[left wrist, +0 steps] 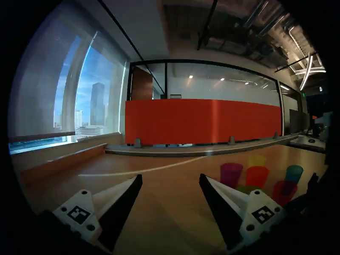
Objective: Pour water
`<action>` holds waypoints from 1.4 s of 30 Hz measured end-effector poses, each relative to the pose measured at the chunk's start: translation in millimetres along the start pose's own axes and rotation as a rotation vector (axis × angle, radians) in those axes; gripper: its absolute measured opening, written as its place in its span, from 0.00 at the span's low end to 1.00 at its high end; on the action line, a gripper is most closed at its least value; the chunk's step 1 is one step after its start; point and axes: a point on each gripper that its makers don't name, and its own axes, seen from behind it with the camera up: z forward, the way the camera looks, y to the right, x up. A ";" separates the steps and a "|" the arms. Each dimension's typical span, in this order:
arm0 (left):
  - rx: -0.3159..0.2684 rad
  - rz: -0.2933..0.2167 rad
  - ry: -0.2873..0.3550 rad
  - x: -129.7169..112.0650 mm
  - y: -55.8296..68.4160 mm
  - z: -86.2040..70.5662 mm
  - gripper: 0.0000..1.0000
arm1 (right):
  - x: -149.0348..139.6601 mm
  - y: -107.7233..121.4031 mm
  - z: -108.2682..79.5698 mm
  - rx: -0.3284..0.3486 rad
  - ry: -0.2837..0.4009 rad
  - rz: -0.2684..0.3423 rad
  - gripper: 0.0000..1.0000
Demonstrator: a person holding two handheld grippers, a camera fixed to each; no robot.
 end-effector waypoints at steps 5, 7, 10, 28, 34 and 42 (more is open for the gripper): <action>0.000 0.000 0.000 0.1 0.2 0.2 1.00 | 2.4 6.2 -3.3 -0.003 0.028 -0.036 1.00; 0.000 0.000 0.000 0.1 0.2 0.0 1.00 | 0.6 8.5 -3.7 -0.008 0.037 -0.057 1.00; 0.000 0.000 0.000 0.1 0.2 -0.4 1.00 | -3.6 11.0 -2.5 -0.015 0.045 -0.082 1.00; 0.000 0.000 0.000 0.0 -0.1 0.2 1.00 | -37.3 14.1 34.1 -0.032 0.089 -0.011 1.00; 0.000 0.001 0.000 -0.1 -0.1 0.3 1.00 | -50.6 8.4 43.9 -0.030 0.087 -0.047 1.00; 0.000 0.001 0.000 -0.1 -0.3 0.2 1.00 | -70.7 8.2 48.8 -0.032 0.063 -0.058 1.00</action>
